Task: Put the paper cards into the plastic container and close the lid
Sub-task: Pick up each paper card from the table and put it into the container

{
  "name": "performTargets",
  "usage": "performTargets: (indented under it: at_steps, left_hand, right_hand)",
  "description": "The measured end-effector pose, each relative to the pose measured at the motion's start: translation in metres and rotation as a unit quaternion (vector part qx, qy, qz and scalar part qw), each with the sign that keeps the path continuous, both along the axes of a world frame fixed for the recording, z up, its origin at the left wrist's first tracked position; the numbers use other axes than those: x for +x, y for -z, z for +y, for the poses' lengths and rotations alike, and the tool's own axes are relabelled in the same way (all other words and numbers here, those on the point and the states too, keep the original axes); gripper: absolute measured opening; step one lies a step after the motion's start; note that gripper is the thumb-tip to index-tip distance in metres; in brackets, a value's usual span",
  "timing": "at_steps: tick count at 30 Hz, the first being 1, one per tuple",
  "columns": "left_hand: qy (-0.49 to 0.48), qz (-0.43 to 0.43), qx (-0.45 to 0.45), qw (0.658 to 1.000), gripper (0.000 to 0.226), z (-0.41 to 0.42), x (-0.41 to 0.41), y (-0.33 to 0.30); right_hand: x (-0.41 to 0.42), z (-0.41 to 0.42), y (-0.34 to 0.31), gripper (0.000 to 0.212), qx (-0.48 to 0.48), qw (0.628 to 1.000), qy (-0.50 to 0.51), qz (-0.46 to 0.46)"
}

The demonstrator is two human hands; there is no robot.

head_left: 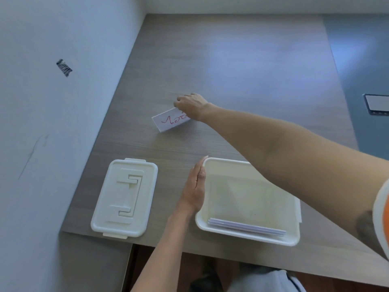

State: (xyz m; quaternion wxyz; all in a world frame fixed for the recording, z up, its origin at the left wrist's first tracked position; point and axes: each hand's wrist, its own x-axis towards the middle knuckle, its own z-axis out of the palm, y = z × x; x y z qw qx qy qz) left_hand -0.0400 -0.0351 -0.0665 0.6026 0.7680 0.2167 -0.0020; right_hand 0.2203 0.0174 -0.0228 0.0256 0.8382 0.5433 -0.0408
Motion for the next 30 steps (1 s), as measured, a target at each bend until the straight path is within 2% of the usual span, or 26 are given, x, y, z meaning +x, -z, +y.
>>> performTargets:
  at_steps: [8,16,26,30]
  left_hand:
    - [0.002,-0.012,-0.020,1.000,0.040,-0.001,0.000,-0.001]
    - [0.005,-0.005,-0.009,1.000,0.044,0.000,-0.002,-0.003]
    - [0.023,-0.026,0.011,0.999,0.034,-0.002,-0.007,-0.017]
    - [0.021,-0.020,0.030,0.999,0.042,-0.002,-0.004,-0.012]
  right_hand:
    - [-0.011,-0.079,-0.028,0.028,0.081,0.993,0.080,0.002]
    - [-0.046,-0.164,-0.064,0.033,0.191,0.966,0.173,-0.005]
    - [-0.119,-0.242,-0.097,0.029,0.279,0.936,0.211,-0.031]
    - [-0.148,-0.259,-0.102,0.029,0.284,0.934,0.215,-0.024]
